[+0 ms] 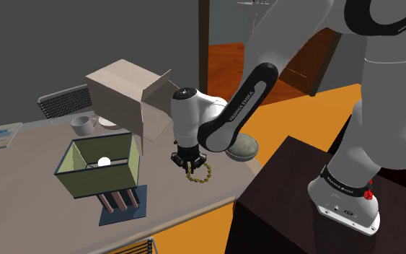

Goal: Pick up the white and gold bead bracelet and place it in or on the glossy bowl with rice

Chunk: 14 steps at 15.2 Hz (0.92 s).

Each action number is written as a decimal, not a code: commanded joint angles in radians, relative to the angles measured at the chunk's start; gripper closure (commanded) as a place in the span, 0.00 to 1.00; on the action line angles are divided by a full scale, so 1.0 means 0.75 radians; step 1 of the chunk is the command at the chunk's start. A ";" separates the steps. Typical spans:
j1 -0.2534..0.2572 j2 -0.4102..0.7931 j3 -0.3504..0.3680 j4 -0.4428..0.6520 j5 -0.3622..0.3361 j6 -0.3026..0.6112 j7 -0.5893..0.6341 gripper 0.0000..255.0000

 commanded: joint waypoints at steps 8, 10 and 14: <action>-0.049 -0.147 0.032 -0.038 0.081 -0.101 -0.083 1.00; -0.095 -0.199 0.021 -0.109 0.106 -0.077 -0.156 1.00; -0.183 -0.294 -0.011 -0.232 0.156 -0.040 -0.312 1.00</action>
